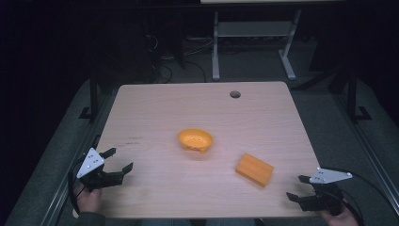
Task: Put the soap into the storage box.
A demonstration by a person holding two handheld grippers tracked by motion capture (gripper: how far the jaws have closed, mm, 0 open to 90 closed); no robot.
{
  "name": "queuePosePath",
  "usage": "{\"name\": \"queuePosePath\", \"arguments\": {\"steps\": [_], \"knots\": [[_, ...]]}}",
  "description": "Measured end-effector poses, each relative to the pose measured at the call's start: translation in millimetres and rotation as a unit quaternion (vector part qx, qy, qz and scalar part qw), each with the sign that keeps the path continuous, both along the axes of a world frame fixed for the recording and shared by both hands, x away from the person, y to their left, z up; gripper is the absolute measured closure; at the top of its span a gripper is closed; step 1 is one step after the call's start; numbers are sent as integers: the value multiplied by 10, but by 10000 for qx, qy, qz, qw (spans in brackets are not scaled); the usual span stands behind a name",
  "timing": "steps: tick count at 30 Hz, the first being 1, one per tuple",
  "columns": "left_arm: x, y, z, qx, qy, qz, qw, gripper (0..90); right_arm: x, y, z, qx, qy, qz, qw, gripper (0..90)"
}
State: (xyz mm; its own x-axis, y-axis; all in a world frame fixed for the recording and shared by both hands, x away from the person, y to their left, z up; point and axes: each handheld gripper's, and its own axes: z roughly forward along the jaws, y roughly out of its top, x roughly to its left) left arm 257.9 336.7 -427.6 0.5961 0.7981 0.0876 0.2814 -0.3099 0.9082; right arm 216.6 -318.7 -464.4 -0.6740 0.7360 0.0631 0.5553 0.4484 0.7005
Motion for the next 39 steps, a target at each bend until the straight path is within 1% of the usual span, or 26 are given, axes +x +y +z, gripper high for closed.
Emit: {"name": "queuePosePath", "arguments": {"steps": [4,5,8,9,11,13,14,15,18,19,21,23,27,29,32,37,39], "knots": [[0,-10,-1,6,6,-15,10000,139,0,32,-3,-40,35,20,10000,189],[2,-21,-4,25,0,-45,10000,139,6,36,1,-83,36,16,10000,189],[-1,-24,-3,12,-6,-48,10000,139,11,44,20,-65,36,19,10000,189],[-1,-23,-2,12,-6,-48,10000,139,19,52,33,-104,-4,49,9999,189],[1,-15,-3,47,-2,-33,10000,139,43,75,62,-124,24,103,9999,186],[-2,-8,-7,3,9,0,10000,139,98,116,99,-223,62,172,9996,183],[-2,-8,-7,3,9,0,10000,139,98,116,99,-223,62,172,9996,183],[-2,-8,-7,2,8,-1,10000,139,133,147,120,-286,58,219,9993,178],[3,-16,-9,26,3,-24,10000,139,175,203,150,-271,84,290,9992,177],[4,-24,-11,34,18,-45,10000,139,195,220,159,-332,75,347,9988,177],[4,-27,-11,41,21,-48,10000,139,210,242,169,-379,99,354,9986,175],[2,-27,-11,29,17,-44,10000,139,265,291,203,-473,99,440,9979,174],[1,-16,-7,29,6,-27,10000,139,312,339,252,-537,122,499,9972,174],[-2,-12,-5,-9,-3,-15,10000,139,351,394,306,-574,108,582,9966,174],[-2,-9,-4,-3,-3,-18,10000,139,389,441,349,-635,73,661,9958,174],[-1,-21,-3,-1,-12,-52,10000,139,439,498,387,-695,113,699,9951,167],[-1,-24,-4,-7,-14,-53,10000,139,486,563,400,-736,112,779,9942,166]]}}
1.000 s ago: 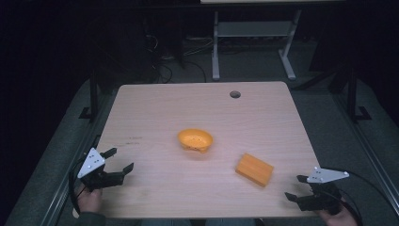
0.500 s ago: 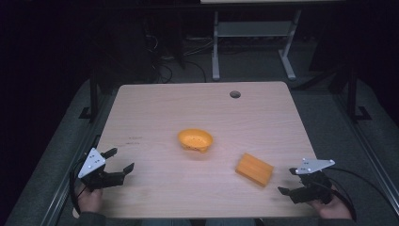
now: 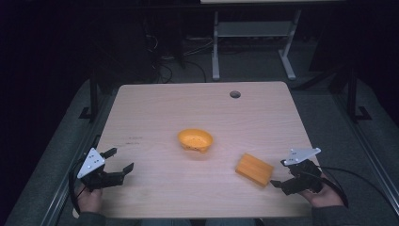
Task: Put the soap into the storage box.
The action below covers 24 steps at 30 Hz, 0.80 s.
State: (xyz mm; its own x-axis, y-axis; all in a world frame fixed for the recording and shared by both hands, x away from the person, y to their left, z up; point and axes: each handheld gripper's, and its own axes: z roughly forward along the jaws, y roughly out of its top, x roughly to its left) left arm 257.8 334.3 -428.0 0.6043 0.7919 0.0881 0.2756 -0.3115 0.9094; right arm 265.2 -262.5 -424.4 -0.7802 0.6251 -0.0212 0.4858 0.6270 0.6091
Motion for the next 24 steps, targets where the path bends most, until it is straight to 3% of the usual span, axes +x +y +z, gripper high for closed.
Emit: {"name": "queuePosePath", "arguments": {"steps": [12,24], "knots": [[1,34,7,-25,2,46,10000,139,172,265,26,-186,159,264,9994,157],[2,30,4,-22,6,50,10000,139,273,410,-34,-272,280,301,9988,144]]}}
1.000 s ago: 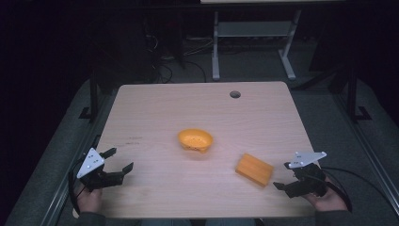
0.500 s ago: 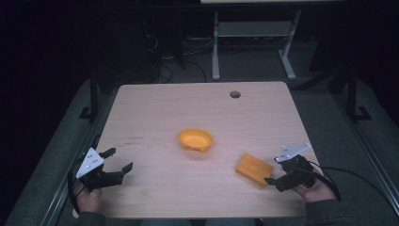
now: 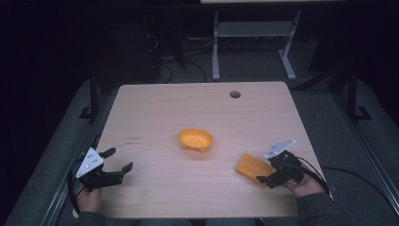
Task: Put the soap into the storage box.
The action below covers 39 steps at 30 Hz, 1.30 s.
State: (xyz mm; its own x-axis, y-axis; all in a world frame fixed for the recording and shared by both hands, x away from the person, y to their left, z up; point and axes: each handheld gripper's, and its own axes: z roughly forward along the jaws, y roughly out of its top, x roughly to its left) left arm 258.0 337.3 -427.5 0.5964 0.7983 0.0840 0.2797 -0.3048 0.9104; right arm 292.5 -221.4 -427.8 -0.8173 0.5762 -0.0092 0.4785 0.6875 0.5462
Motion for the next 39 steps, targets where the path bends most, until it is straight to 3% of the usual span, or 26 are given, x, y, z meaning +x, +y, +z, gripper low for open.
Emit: {"name": "queuePosePath", "arguments": {"steps": [10,33,39], "knots": [[0,4,4,3,-3,-7,10000,139,74,135,-35,-95,72,88,9999,142],[-1,-13,5,-22,-9,-24,10000,139,237,366,-252,-619,361,260,9971,147],[0,-13,5,-28,-8,-22,10000,139,250,364,-272,-589,413,267,9971,157]]}}
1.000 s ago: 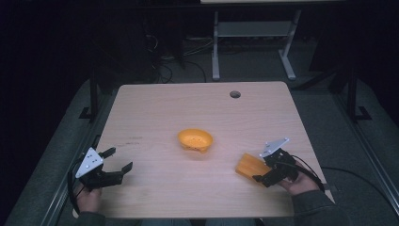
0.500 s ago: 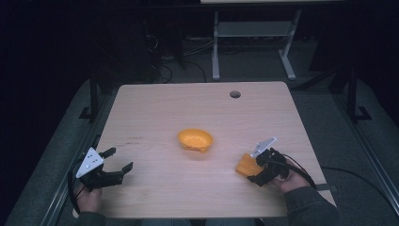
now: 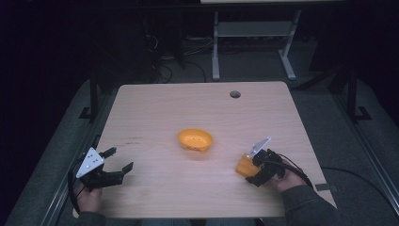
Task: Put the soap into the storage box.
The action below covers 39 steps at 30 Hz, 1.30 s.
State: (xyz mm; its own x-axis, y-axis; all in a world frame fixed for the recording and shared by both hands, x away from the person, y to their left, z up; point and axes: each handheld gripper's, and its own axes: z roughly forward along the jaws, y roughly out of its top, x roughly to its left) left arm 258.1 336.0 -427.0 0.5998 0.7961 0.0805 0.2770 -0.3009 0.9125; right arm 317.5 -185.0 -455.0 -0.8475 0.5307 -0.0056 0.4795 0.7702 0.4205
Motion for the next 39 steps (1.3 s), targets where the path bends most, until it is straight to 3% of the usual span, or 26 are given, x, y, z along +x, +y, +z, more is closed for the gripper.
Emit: {"name": "queuePosePath", "arguments": {"steps": [22,39], "knots": [[1,-4,0,16,2,-10,10000,139,4,-23,8,38,34,-44,10000,195],[2,-4,0,12,0,-11,10000,139,-66,-23,17,49,-95,156,9998,204]]}}
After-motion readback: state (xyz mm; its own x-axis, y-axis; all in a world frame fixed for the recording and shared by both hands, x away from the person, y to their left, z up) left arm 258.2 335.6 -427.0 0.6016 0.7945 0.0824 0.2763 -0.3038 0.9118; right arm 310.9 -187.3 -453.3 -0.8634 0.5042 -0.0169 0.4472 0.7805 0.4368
